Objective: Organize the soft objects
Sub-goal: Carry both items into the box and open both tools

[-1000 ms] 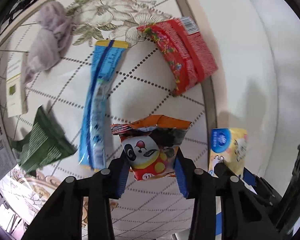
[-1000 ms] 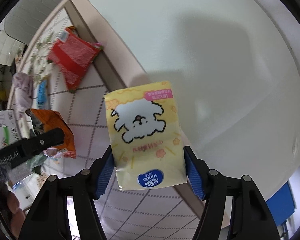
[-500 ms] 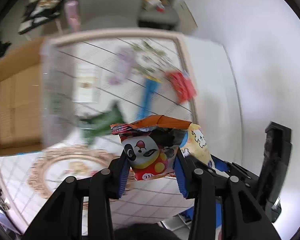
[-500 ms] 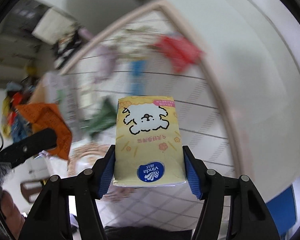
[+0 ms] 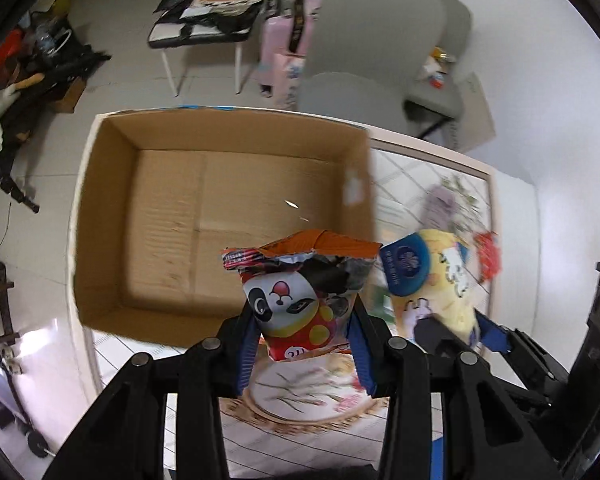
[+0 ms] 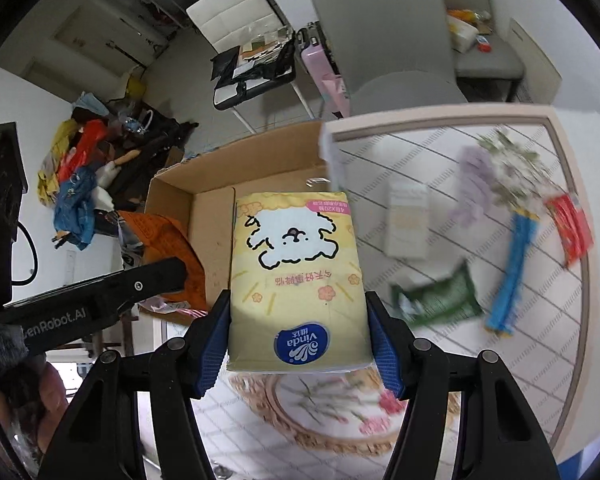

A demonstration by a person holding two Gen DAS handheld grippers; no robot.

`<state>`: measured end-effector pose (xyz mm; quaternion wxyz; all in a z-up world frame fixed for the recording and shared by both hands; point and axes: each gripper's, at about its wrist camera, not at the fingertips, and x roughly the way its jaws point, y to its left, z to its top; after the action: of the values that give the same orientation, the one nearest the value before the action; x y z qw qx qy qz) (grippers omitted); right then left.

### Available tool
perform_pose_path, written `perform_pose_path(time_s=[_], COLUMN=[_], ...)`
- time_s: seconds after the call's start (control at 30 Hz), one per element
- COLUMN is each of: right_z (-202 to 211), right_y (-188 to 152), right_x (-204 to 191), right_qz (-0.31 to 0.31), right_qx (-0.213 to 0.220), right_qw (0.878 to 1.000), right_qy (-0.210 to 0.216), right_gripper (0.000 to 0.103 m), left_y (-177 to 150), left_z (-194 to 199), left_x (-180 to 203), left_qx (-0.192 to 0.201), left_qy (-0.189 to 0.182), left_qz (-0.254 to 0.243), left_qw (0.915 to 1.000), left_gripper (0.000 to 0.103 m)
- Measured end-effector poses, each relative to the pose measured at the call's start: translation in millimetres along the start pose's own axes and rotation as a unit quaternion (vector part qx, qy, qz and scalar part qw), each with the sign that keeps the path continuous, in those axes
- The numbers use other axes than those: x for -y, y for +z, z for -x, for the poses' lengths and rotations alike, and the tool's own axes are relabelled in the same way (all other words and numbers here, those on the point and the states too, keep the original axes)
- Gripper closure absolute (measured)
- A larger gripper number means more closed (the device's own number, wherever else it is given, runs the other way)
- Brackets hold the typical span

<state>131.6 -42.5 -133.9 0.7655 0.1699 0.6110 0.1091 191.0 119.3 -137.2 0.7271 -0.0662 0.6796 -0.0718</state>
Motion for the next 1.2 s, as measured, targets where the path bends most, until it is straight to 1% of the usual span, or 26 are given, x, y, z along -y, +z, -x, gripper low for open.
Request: perform_pose_path(time_s=[0.03,0.17,0.3,0.4,0.53,0.6,0.63,0.7,0.8,0.87,0.9,0.93,1.03,1.07,1.1,1.13,1.2], right_z=[-17,-64,-105,-132,-161,-172,-177,-190,-210,-211,-210,-209,-200,-196,-194,-189,-181], right_y=[15,45,68,84,100,106,109,113,115,115,114,114,109,106,103,98,90], right_x=[-6,-30,-38,-31,-25,-23,-22,-23,-19,-21,-22,-23,-26,-27,-28,-29,-34], right_qz=[0.002,0.020,0.026,0.021,0.009,0.007,0.006,0.009,0.003,0.008,0.009,0.008,0.013,0.012,0.009,0.007,0.012], right_qx=[-0.001,-0.004,-0.012,-0.018,-0.026,-0.026,-0.026,-0.023,-0.049,-0.044,-0.044,-0.047,-0.047,-0.049,-0.050,-0.049,-0.049], right_qw=[1.000,0.999,0.997,0.996,0.995,0.994,0.994,0.994,0.992,0.991,0.991,0.991,0.990,0.990,0.990,0.991,0.989], right_qy=[-0.009,-0.041,-0.069,-0.087,-0.098,-0.104,-0.109,-0.111,-0.119,-0.129,-0.130,-0.126,-0.129,-0.132,-0.131,-0.127,-0.140], right_gripper=[0.038,0.038,0.038,0.038,0.038,0.038,0.038,0.037,0.036,0.033,0.029,0.024,0.020,0.014,0.011,0.009,0.008], left_y=[9,46,79,99,117,123,126,130,131,129,129,127,121,118,115,111,97], left_z=[-6,-34,-66,-96,-128,-141,-146,-156,-165,-164,-163,-159,-146,-140,-135,-129,-115], left_x=[-7,-30,-41,-46,-52,-54,-54,-54,-52,-52,-53,-55,-64,-66,-69,-71,-76], left_qx=[-0.005,-0.027,-0.055,-0.081,-0.117,-0.130,-0.135,-0.145,-0.156,-0.152,-0.149,-0.144,-0.131,-0.125,-0.118,-0.109,-0.092], left_qy=[0.003,0.006,0.006,0.001,-0.018,-0.022,-0.023,-0.020,-0.022,-0.011,-0.008,-0.009,-0.020,-0.019,-0.013,-0.007,0.000], left_qz=[-0.001,-0.006,-0.018,-0.023,-0.025,-0.027,-0.030,-0.030,-0.038,-0.046,-0.047,-0.048,-0.037,-0.037,-0.039,-0.041,-0.045], left_qw=[1.0000,0.9996,0.9983,0.9965,0.9926,0.9908,0.9901,0.9888,0.9867,0.9872,0.9877,0.9884,0.9905,0.9913,0.9922,0.9931,0.9947], left_gripper=[0.065,0.065,0.065,0.065,0.065,0.065,0.063,0.063,0.063,0.058,0.052,0.043,0.031,0.028,0.019,0.014,0.012])
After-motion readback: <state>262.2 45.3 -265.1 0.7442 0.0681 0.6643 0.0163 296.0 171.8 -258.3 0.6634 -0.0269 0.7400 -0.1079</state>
